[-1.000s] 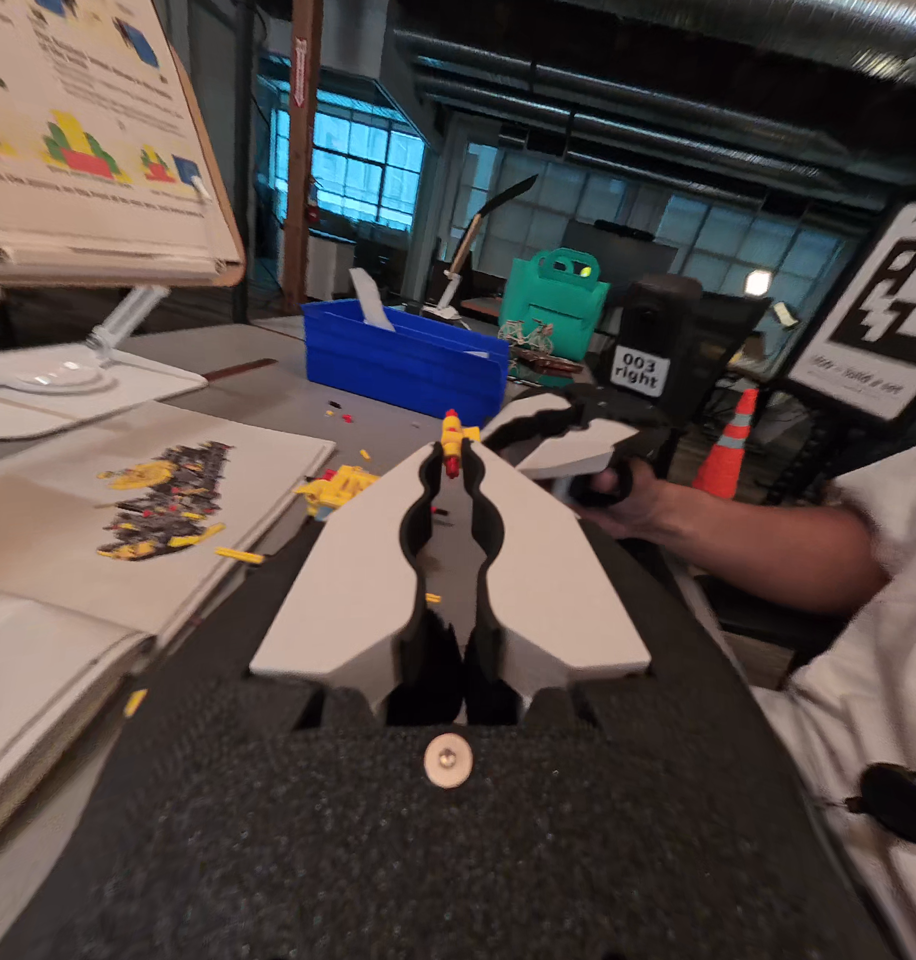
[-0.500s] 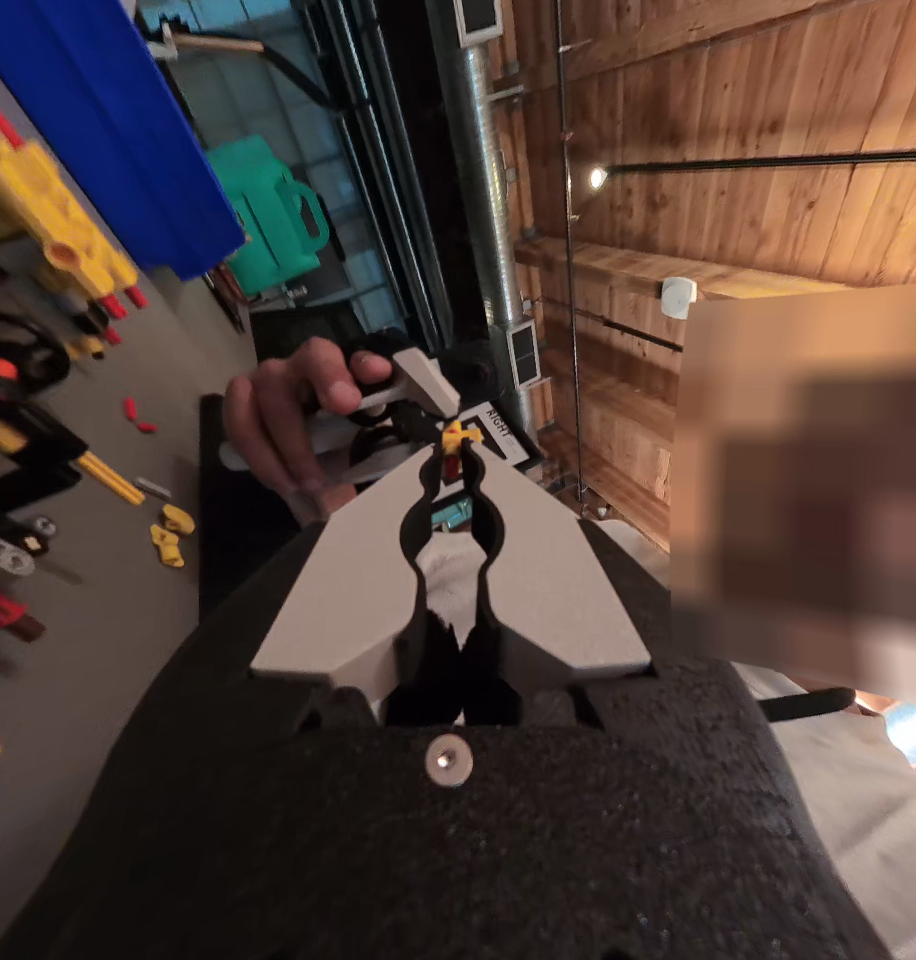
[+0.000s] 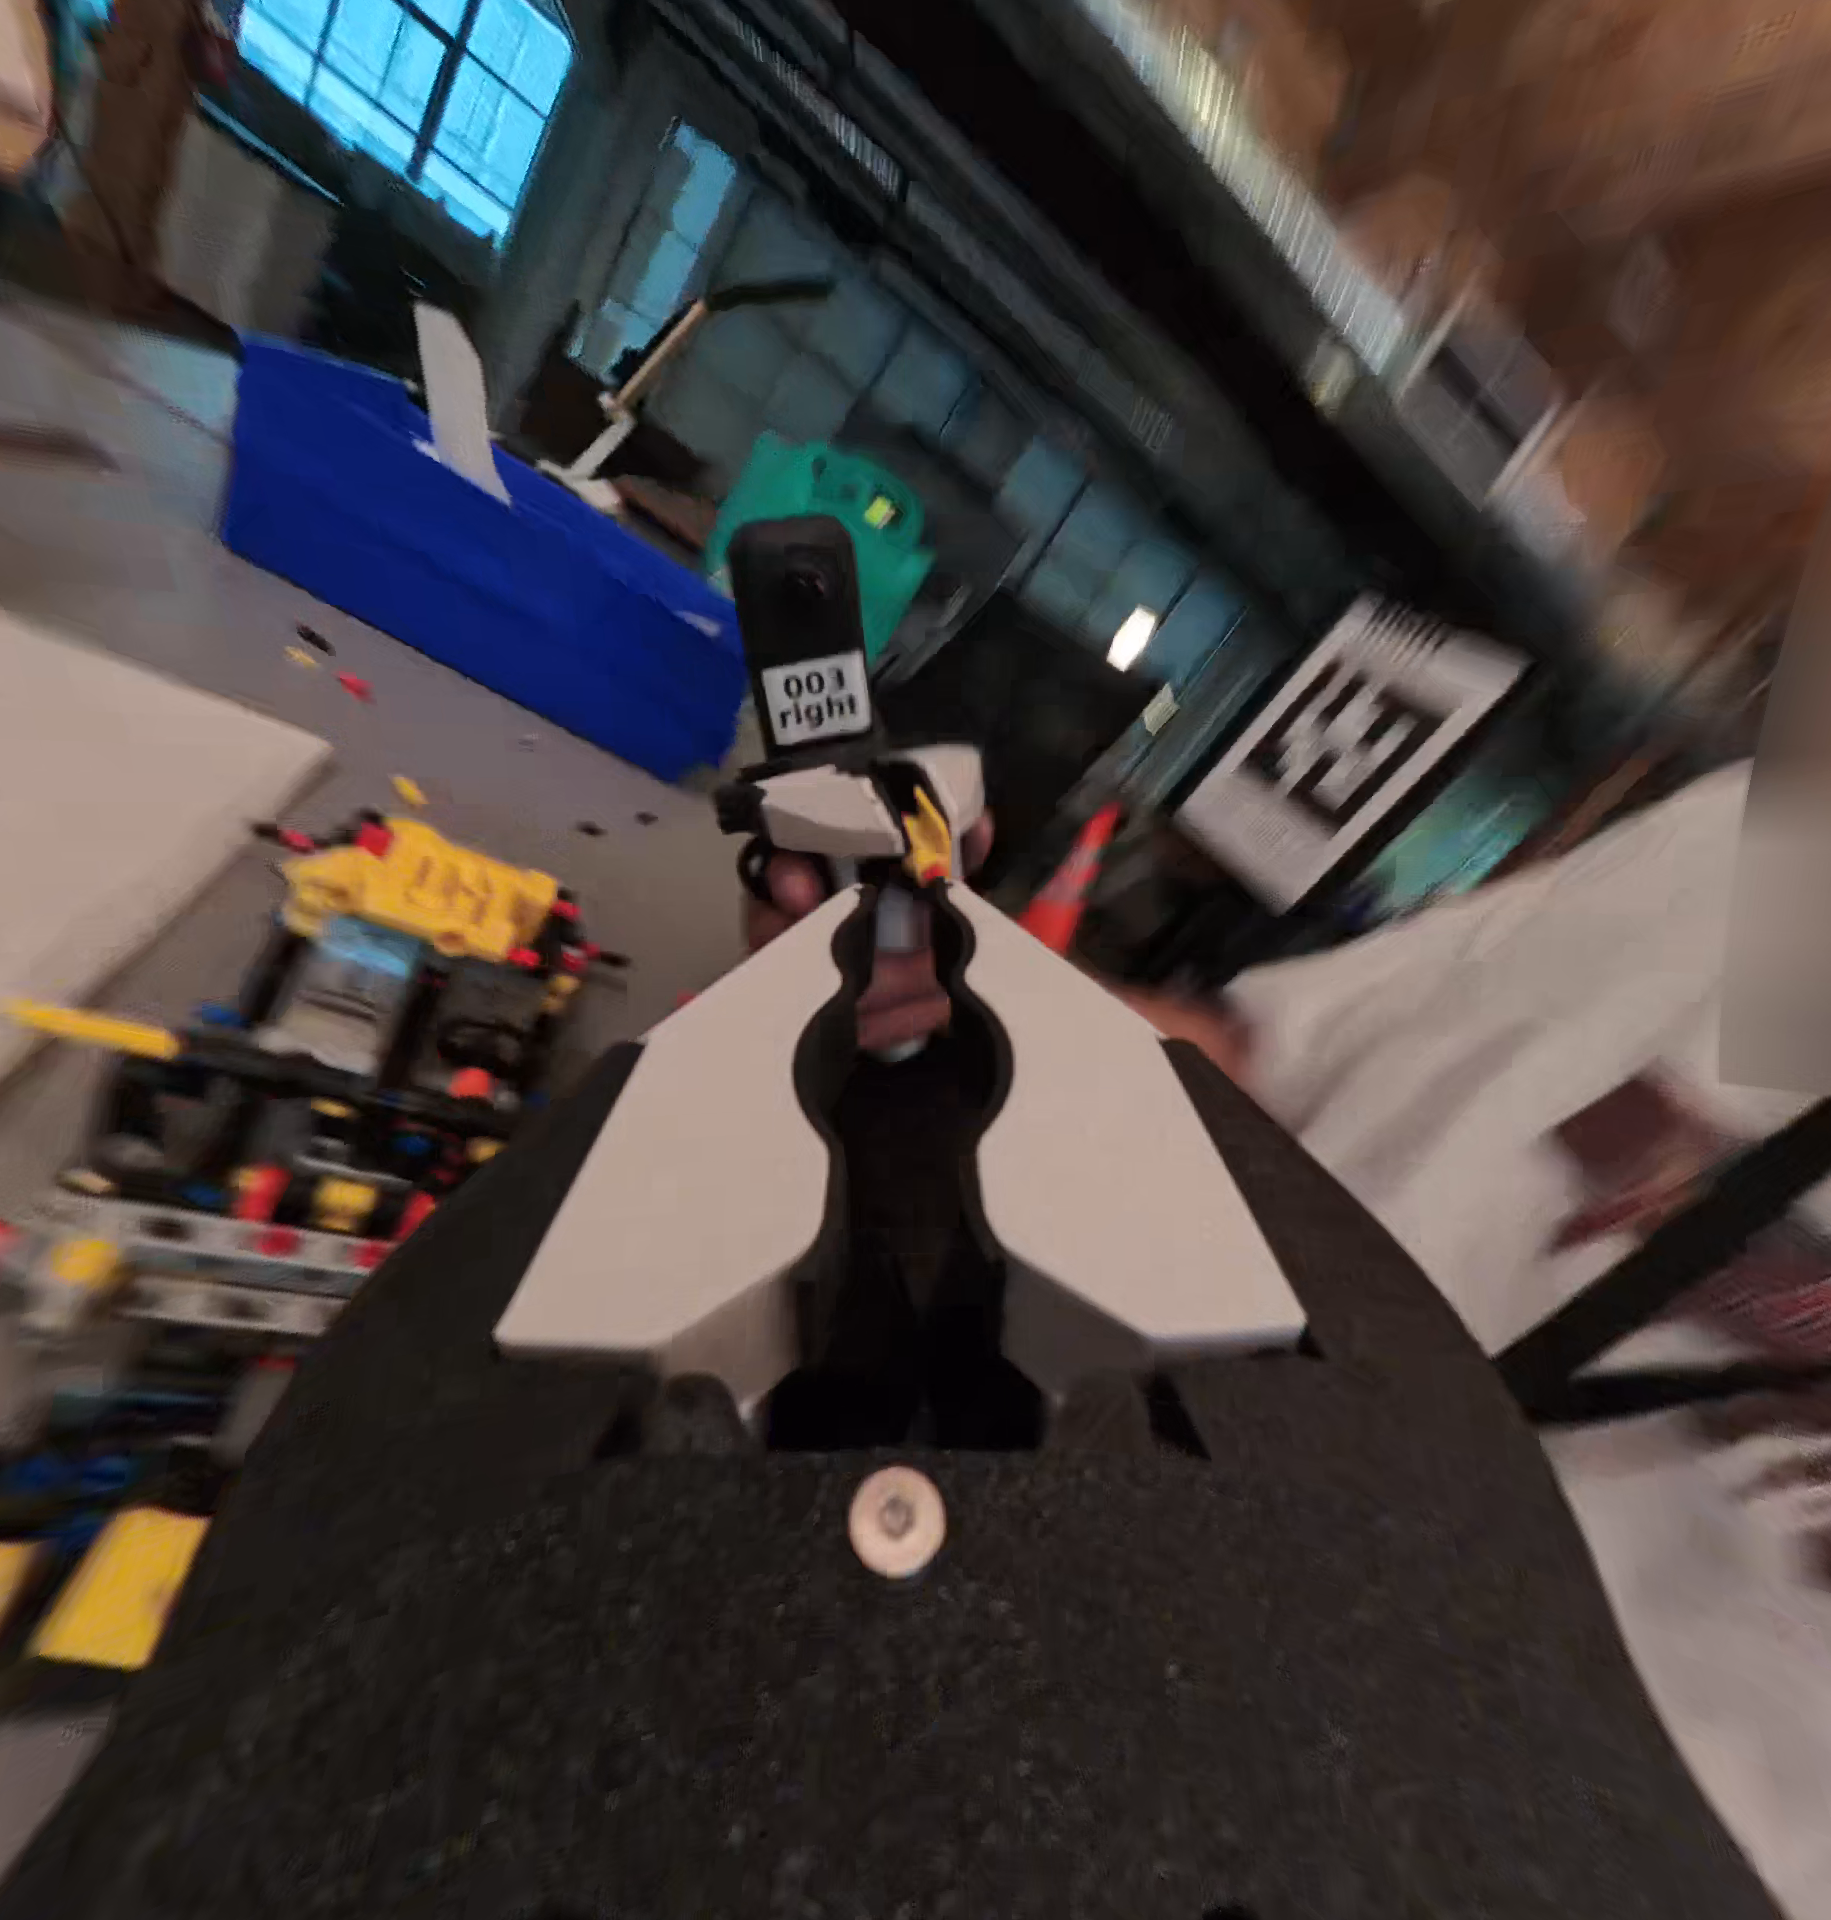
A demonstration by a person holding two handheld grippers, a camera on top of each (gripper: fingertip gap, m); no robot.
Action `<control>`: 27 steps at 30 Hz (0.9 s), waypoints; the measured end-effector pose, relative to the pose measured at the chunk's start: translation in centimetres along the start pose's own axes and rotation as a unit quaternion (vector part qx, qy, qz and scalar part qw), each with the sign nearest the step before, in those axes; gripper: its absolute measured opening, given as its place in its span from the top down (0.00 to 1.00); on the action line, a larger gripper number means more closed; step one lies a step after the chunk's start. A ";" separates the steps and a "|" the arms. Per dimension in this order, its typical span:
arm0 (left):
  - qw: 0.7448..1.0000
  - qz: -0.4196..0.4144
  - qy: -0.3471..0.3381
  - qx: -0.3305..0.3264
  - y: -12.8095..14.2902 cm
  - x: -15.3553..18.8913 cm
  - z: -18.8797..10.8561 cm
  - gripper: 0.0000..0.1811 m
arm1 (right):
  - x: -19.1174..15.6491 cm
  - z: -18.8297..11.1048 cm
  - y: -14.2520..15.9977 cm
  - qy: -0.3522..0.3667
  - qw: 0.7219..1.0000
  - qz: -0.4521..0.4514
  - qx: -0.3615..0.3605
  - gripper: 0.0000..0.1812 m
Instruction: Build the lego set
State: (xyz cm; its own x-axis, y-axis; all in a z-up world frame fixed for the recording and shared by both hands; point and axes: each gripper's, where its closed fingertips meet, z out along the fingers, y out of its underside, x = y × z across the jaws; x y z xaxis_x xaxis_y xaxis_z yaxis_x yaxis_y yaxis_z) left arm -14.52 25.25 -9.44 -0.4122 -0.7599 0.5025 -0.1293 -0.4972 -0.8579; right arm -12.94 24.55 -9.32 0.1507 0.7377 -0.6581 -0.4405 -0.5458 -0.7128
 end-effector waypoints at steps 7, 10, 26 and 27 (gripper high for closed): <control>0.913 0.376 -0.127 -0.096 2.7 0.8 1.5 0.93 | -0.6 0.1 1.3 -0.068 0.991 0.116 -0.023 0.96; 0.898 0.406 -0.141 -0.088 2.5 1.0 1.7 0.93 | -0.7 0.1 1.4 -0.072 0.990 0.118 -0.025 0.96; 0.880 0.439 -0.151 -0.102 3.0 0.8 1.8 0.97 | 0.0 0.0 1.7 -0.055 0.990 0.122 -0.033 0.97; 0.879 0.439 -0.154 -0.100 2.9 0.8 1.8 0.97 | 0.0 -0.1 1.7 -0.054 0.991 0.122 -0.031 0.97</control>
State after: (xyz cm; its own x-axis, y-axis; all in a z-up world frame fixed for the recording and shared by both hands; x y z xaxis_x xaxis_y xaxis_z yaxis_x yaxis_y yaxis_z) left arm -13.63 22.50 -11.31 -0.1725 -0.9067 -0.3848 -0.0517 0.3984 -0.9157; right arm -13.61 23.64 -10.53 -0.0508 0.6171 -0.7852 -0.3960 -0.7343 -0.5514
